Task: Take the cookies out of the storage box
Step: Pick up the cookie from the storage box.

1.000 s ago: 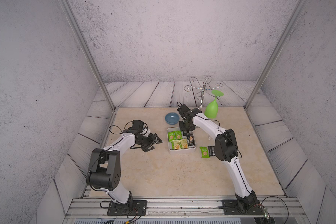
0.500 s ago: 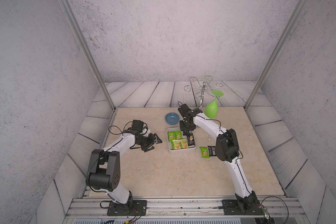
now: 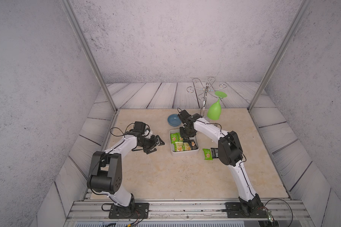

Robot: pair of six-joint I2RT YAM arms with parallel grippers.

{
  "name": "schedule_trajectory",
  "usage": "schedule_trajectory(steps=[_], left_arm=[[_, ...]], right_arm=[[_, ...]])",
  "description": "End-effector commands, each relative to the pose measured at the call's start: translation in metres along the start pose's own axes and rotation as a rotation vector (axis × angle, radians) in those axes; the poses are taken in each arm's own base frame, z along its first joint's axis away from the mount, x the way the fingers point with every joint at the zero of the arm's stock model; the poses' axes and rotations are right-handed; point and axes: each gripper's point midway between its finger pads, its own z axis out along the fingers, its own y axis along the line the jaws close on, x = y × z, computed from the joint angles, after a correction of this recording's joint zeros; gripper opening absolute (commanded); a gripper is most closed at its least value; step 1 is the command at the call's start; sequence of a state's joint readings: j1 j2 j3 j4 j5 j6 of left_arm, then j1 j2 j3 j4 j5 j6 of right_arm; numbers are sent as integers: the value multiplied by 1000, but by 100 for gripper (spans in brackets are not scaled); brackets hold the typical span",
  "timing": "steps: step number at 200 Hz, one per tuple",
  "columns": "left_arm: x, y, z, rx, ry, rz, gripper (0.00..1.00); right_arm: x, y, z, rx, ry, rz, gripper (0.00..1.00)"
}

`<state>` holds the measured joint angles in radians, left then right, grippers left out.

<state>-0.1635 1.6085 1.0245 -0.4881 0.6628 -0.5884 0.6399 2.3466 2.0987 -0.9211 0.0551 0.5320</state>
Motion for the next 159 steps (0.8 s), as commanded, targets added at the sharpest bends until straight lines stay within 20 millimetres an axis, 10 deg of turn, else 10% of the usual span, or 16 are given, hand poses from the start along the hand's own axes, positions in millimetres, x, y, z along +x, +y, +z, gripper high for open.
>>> schedule_trajectory(steps=[1,84,159], left_arm=[[1,0,-5,8,-11,0,79],[0,-1,-6,7,-13,3,79],[-4,-11,-12,4,-32,13,79]], right_arm=[[-18,6,-33,-36,-75,13,43],[-36,29,-57,-151,-121,38,43],[-11,-5,-87,-64,-115,-16,43]])
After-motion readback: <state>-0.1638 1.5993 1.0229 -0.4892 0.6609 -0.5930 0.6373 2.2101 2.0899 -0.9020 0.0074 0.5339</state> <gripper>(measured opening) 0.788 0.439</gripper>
